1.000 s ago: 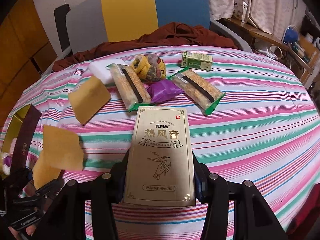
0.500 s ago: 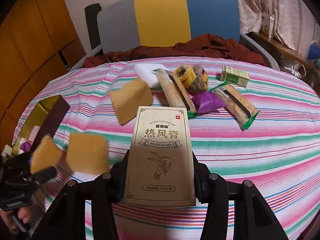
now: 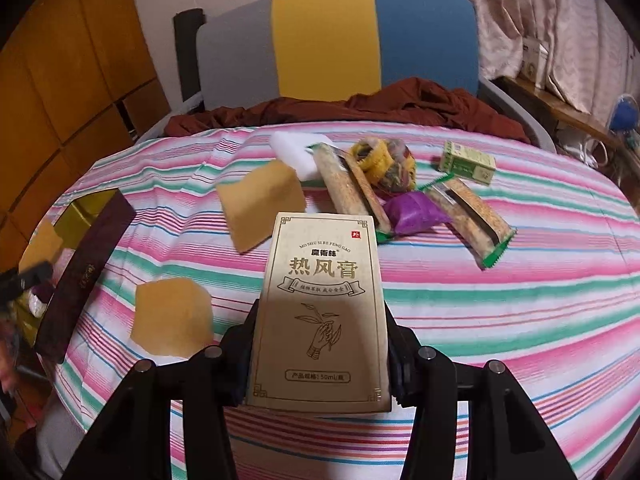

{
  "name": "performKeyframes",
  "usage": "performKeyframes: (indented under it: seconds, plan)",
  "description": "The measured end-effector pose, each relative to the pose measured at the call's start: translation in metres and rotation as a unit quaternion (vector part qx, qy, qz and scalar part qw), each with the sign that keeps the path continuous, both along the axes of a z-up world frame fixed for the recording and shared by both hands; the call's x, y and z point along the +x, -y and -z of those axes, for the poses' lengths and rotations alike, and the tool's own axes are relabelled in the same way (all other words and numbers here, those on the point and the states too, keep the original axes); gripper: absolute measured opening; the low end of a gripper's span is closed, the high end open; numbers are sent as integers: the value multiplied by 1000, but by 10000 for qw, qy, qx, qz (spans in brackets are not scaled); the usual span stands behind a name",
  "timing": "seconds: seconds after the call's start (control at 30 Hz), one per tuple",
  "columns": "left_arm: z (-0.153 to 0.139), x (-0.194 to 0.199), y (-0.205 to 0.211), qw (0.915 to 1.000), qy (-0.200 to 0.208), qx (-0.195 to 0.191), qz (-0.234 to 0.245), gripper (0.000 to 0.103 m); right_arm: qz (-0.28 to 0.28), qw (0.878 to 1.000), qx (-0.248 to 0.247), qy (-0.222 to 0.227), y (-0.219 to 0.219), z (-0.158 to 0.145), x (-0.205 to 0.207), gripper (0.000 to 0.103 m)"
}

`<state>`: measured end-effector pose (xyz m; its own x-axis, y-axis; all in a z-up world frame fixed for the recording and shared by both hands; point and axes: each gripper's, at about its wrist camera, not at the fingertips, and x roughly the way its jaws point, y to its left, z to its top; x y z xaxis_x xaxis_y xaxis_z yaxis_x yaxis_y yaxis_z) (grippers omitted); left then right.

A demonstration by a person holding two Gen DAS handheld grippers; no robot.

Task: Organize objects
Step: 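Drop the yellow sponge into the gold tray with the left tool while the right tool carries the box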

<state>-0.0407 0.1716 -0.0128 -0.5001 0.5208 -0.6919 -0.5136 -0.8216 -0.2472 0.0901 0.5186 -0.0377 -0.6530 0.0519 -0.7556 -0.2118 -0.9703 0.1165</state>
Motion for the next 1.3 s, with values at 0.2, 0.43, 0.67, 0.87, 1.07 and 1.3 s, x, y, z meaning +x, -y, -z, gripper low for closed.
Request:
performKeyframes:
  seconds: [0.2,0.43,0.67,0.87,1.07,1.3]
  plan:
    - [2,-34,55,9980,107,-120,-606,53,-145,9997,-42,-194,16,-13,-2,52]
    - [17,-75,111,9925,399,-257,-1129,53,-427,9961,-488,-598,57,-40,-12,52]
    - [36,-111,141,9864,791,-582,-1316,54,-1104,9900,-541,-688,127,-57,-34,52]
    - [59,-133,158,9799,1277,-668,-1379,54,-1587,9821,-685,-744,183,-61,-55,52]
    - [66,-136,165,9790,1422,-528,-1365,57,-1893,9760,-865,-645,224,-53,-70,52]
    - [52,-118,164,9796,1075,-631,-1577,81,-2042,9728,-1018,-405,252,-39,-92,52]
